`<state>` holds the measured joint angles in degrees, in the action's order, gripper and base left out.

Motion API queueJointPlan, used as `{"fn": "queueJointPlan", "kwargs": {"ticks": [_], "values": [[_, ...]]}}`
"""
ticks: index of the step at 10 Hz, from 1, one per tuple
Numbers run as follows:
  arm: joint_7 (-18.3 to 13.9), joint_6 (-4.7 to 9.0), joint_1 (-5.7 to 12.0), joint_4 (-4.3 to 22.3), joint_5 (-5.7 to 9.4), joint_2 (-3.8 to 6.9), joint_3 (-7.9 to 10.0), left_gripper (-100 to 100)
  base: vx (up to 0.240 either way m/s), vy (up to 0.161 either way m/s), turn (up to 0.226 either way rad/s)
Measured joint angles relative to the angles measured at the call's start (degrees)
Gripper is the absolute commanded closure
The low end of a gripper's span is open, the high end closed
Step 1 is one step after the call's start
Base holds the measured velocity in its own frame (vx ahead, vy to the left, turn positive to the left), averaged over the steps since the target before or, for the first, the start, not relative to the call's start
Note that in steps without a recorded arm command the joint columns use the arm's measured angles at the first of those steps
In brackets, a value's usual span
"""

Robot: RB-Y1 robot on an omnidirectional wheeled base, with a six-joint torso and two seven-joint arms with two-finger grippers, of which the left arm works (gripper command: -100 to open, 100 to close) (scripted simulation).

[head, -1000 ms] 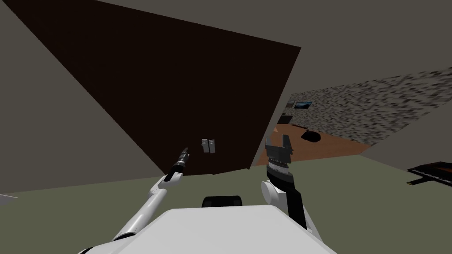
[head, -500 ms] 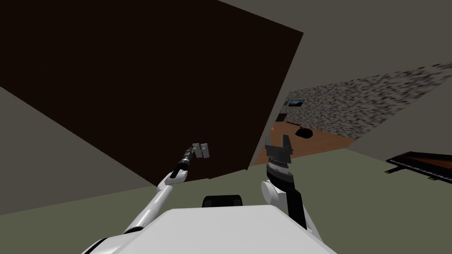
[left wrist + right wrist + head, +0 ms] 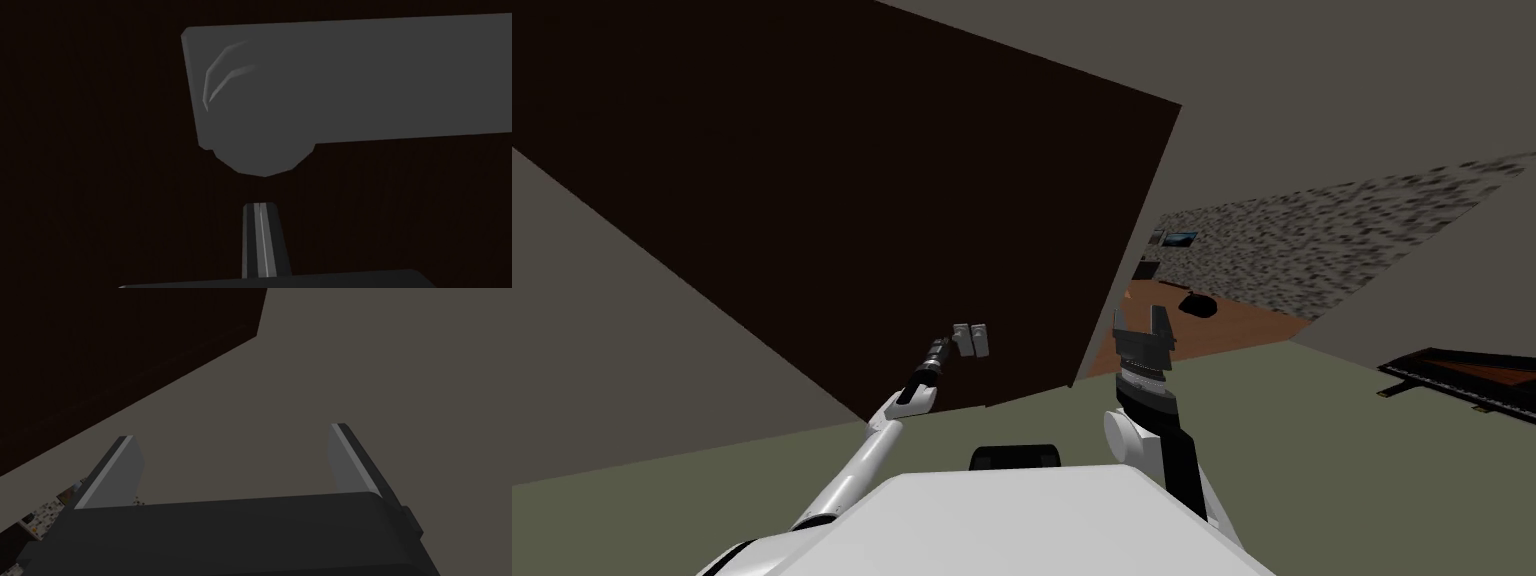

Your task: Pull the door open

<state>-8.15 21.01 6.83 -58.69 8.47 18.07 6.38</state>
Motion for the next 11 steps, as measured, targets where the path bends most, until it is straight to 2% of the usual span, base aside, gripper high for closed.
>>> {"fn": "queueJointPlan", "kwargs": {"ticks": [2,4,6,8,9,10,11], "values": [[-0.17,0.01,-0.47,0.69,0.19,0.95,0.70,-100,-0.186,0.103,0.068],[-0.39,-0.20,-1.48,-0.09,0.27,1.28,0.72,-100,-0.198,-0.001,0.003],[-0.62,-0.18,-1.77,-0.54,0.23,1.12,0.14,-100,-0.199,-0.064,-0.051],[-1.05,0.28,-0.72,-0.30,0.07,0.57,-1.36,-100,-0.132,-0.120,-0.111],[-1.15,0.27,-0.92,-1.09,-0.01,0.11,-1.91,-100,-0.034,-0.039,-0.012],[-1.15,0.26,-0.97,-1.21,-0.03,0.04,-1.97,-100,-0.015,0.032,0.174],[-0.57,-0.55,-2.32,-2.70,-0.01,-0.05,-0.86,-100,-0.005,0.055,0.113]]}}
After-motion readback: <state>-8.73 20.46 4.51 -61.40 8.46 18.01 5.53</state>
